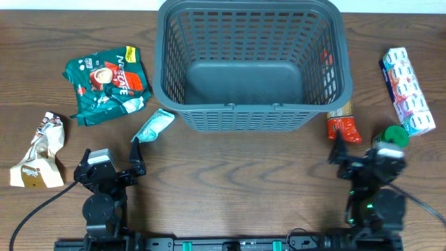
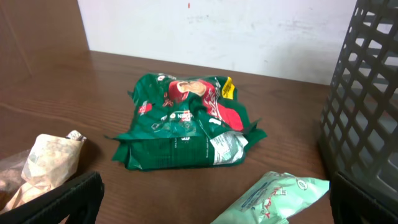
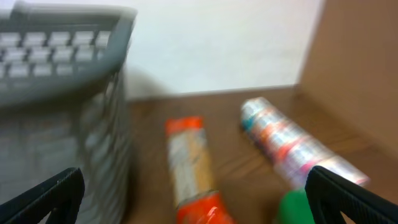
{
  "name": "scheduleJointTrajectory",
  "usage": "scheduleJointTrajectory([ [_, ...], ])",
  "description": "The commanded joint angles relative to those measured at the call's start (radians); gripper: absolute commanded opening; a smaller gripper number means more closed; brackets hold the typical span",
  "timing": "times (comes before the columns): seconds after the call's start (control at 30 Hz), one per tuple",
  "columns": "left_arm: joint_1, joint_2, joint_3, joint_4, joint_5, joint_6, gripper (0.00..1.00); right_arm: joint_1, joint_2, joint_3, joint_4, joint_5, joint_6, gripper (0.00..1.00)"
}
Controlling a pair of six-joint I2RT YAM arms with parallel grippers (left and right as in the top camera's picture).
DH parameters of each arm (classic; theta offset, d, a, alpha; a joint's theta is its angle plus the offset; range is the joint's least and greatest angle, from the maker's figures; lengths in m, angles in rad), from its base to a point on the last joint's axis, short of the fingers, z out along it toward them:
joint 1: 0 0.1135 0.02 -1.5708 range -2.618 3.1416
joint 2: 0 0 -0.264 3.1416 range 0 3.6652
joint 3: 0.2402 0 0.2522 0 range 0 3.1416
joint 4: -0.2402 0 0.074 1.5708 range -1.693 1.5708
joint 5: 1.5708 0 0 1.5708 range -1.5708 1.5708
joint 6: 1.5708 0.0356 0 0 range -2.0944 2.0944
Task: Pack container
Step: 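Move the right gripper to the white Kleenex tissue pack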
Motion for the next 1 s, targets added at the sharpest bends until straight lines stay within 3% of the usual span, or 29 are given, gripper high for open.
scheduleJointTrajectory([
  [0.0,0.006,0.0,-0.019,-0.029,-0.012,0.0,0.99,0.008,0.14,0.198,-0.039,0.142,-0.05,0.99],
  [0.23,0.006,0.0,-0.019,-0.029,-0.012,0.0,0.99,-0.071,0.531,0.733,-0.325,0.143,-0.088,0.99],
  [0.6,0.006,0.0,-0.019,-0.029,-0.012,0.0,0.99,-0.399,1.188,1.582,-0.867,-0.33,-0.183,0.99],
  [0.73,0.006,0.0,-0.019,-0.029,-0.012,0.0,0.99,-0.517,1.338,1.707,-0.936,-0.489,-0.183,0.99],
  [0.97,0.006,0.0,-0.019,-0.029,-0.012,0.0,0.99,-0.671,1.414,1.719,-0.969,-0.496,-0.119,0.99],
])
